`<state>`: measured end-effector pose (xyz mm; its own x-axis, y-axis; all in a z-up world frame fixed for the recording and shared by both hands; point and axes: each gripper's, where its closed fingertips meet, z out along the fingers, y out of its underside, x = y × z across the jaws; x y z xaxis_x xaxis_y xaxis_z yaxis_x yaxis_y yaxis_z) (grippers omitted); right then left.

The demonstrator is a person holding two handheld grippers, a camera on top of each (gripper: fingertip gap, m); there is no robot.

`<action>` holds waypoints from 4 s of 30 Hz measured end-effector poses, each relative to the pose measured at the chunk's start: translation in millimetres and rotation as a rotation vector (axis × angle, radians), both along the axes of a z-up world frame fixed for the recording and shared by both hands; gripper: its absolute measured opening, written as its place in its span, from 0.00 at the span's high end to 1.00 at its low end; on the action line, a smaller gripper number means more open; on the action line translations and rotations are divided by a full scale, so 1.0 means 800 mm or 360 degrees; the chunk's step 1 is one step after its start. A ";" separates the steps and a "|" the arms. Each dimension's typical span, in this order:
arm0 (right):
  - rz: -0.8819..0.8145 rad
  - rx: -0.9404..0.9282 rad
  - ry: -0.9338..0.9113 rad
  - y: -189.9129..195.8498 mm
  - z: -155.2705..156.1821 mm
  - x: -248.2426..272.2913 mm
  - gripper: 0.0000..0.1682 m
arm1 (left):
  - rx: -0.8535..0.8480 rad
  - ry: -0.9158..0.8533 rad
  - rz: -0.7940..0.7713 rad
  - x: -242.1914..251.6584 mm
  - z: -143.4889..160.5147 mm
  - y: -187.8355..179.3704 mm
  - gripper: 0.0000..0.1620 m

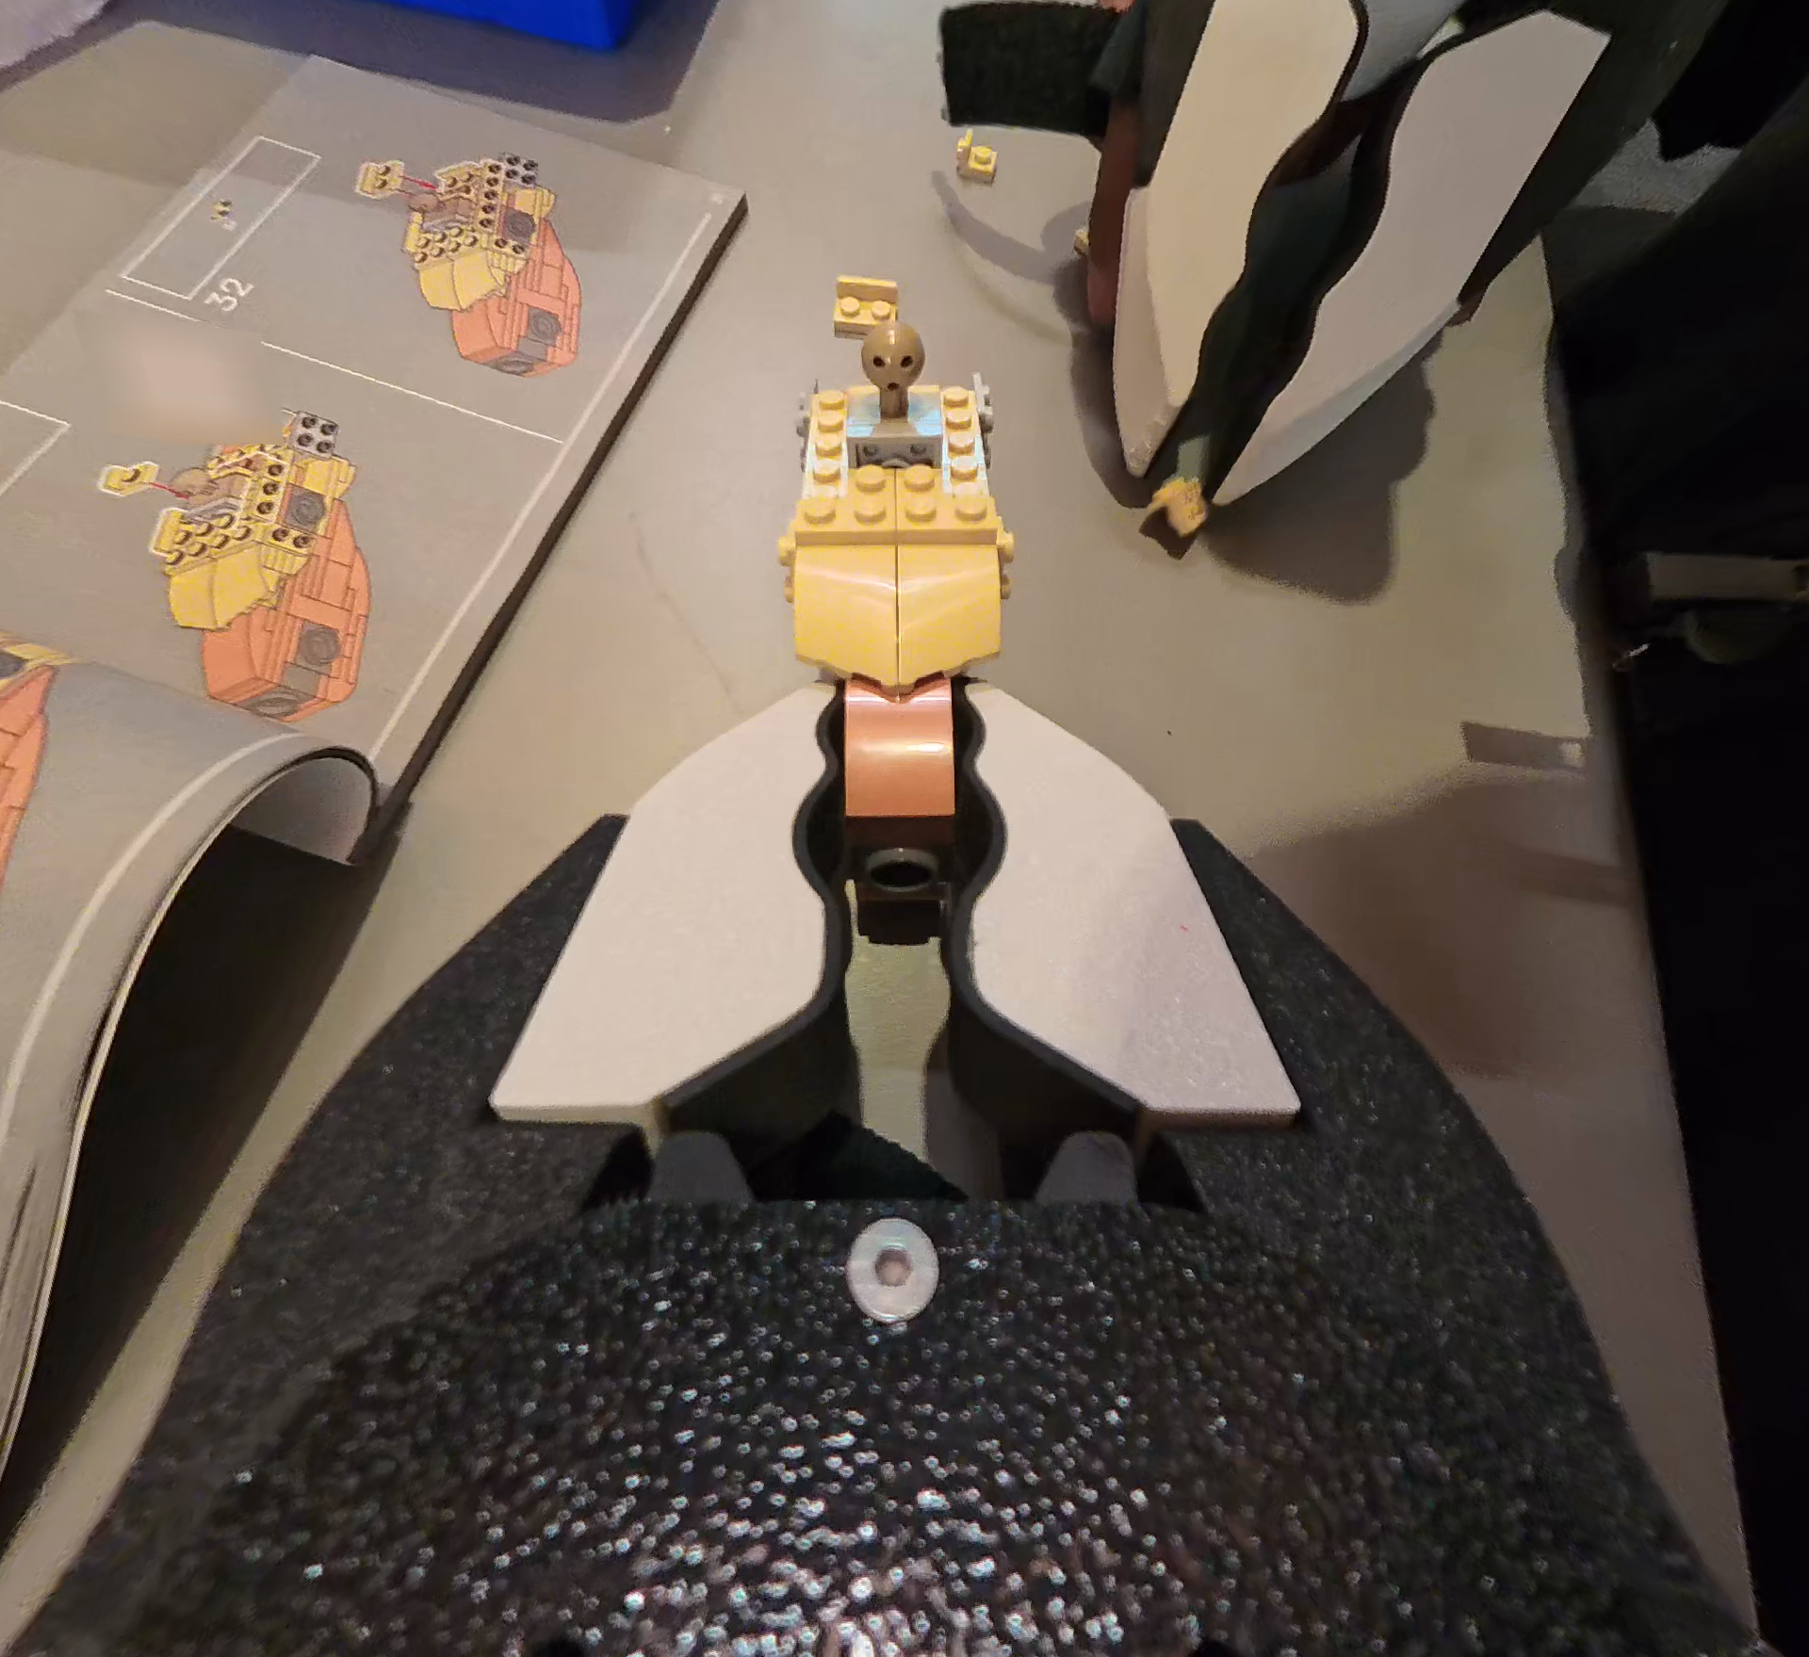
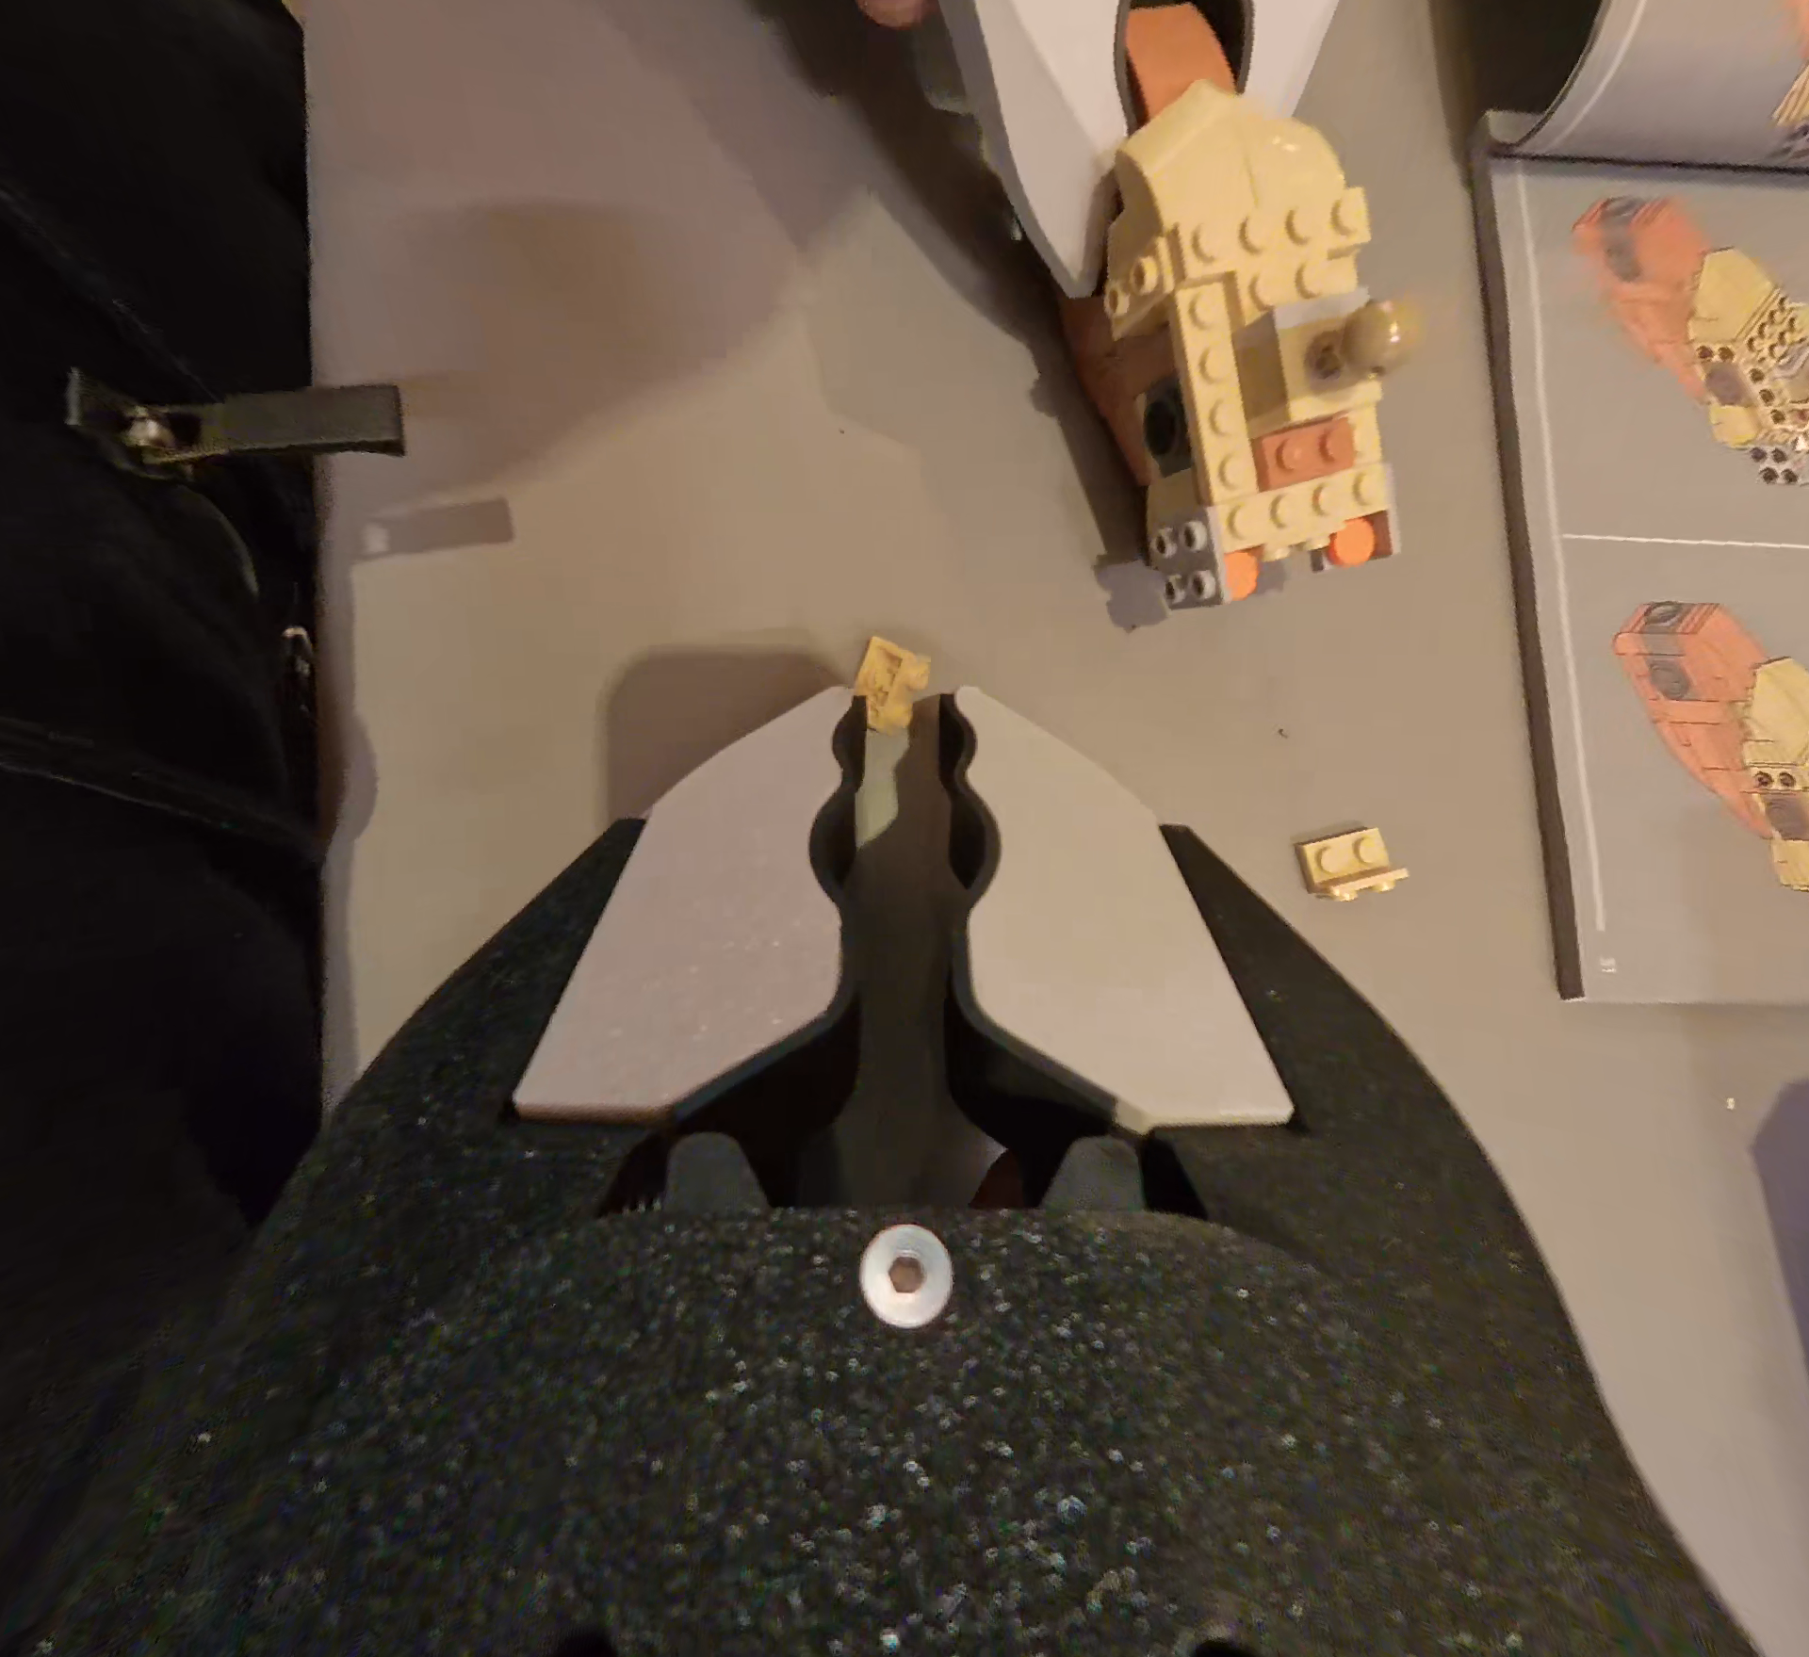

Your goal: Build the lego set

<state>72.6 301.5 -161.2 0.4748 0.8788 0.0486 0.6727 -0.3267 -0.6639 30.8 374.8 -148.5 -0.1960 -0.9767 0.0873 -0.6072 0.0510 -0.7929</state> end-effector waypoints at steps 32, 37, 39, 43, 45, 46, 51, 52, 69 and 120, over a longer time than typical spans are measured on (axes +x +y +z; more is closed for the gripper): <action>-0.0365 0.0075 0.1812 0.032 0.150 -0.041 0.95 | -0.0341 -0.1016 0.0192 0.013 0.135 -0.067 0.93; -0.0251 0.0137 0.1682 0.019 0.146 -0.055 0.95 | -0.0316 -0.1054 0.0137 0.012 0.138 -0.074 0.97; -0.0231 0.0165 0.1671 0.017 0.147 -0.057 0.95 | -0.0324 -0.1060 0.0120 0.011 0.138 -0.077 0.97; -0.0213 0.0189 0.1681 0.014 0.149 -0.056 0.95 | -0.0324 -0.1052 0.0107 0.007 0.137 -0.078 0.96; -0.0201 0.0198 0.1674 0.013 0.149 -0.057 0.95 | -0.0356 -0.1053 0.0076 0.006 0.137 -0.081 0.96; -0.0190 0.0208 0.1674 0.011 0.150 -0.058 0.95 | -0.0375 -0.1057 0.0066 0.005 0.137 -0.082 0.96; -0.0145 0.0232 0.1684 0.007 0.152 -0.060 0.95 | -0.0493 -0.1073 0.0010 0.002 0.138 -0.085 0.96; -0.0139 0.0241 0.1685 0.006 0.153 -0.060 0.95 | -0.0514 -0.1076 0.0000 0.002 0.138 -0.086 0.96; -0.0142 0.0322 0.1681 0.007 0.155 -0.058 0.95 | -0.0610 -0.1030 -0.0095 -0.001 0.127 -0.094 0.96; -0.0016 0.0424 0.0471 0.053 0.090 -0.035 0.97 | 0.0167 -0.0487 0.0133 0.003 0.082 -0.038 0.95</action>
